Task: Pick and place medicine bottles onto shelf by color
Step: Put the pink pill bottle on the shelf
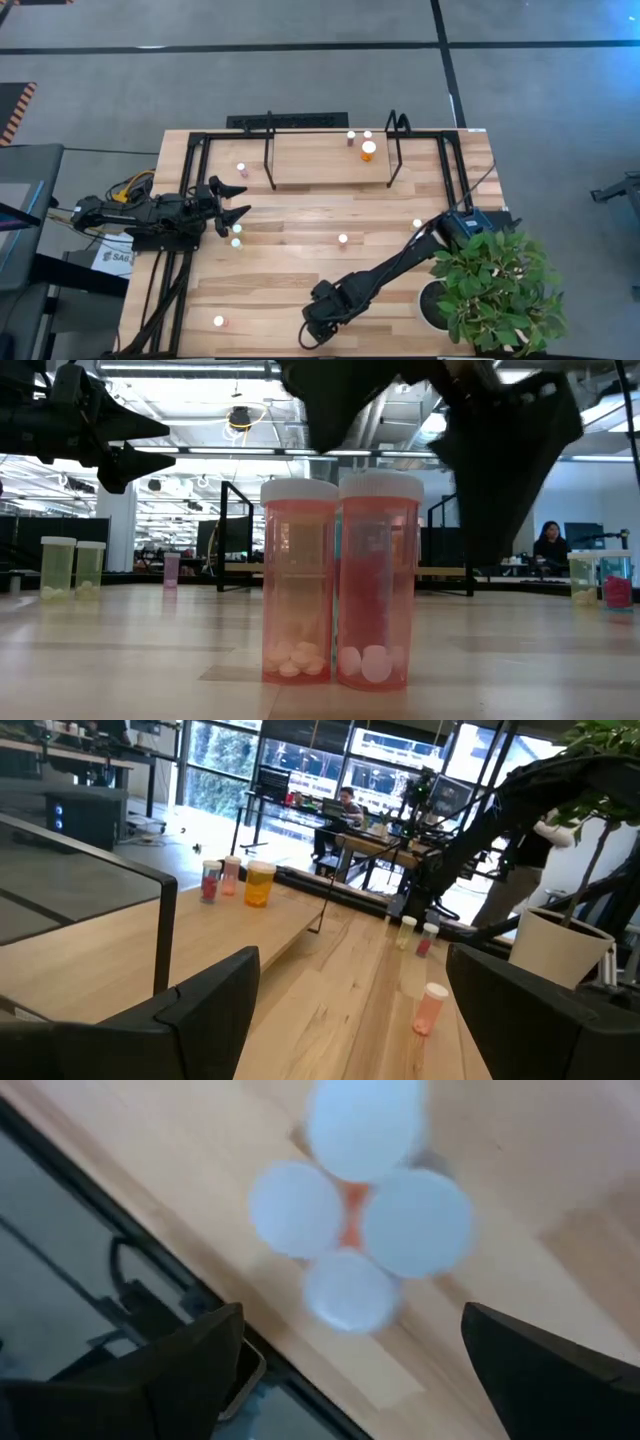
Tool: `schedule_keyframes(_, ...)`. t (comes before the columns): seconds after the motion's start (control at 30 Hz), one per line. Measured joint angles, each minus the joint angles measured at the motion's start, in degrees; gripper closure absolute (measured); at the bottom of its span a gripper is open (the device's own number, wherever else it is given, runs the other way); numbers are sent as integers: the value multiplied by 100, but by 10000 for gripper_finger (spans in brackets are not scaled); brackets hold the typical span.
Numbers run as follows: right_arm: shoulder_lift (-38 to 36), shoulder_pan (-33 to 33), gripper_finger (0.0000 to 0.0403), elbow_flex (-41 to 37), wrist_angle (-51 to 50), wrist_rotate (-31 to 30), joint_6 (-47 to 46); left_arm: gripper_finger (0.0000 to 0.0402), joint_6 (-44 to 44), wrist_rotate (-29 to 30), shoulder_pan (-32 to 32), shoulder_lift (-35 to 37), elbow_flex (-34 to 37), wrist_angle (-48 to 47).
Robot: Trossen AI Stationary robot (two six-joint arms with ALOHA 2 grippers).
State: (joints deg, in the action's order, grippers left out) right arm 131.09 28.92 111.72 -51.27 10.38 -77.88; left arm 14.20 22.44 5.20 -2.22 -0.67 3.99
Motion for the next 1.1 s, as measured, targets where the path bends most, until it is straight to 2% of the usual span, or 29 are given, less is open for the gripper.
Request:
schedule_keyframes(0.33,43,-24,17,-9,-11,-215,-31,90,-1,0,1,1,-1,0)
schedule_keyframes(0.8,43,-15,106,-9,43,-434,-178,90,-2,0,1,0,1,-2)
schedule_keyframes(1.1,46,-15,144,-9,74,-457,-313,90,-2,0,-1,0,1,0)
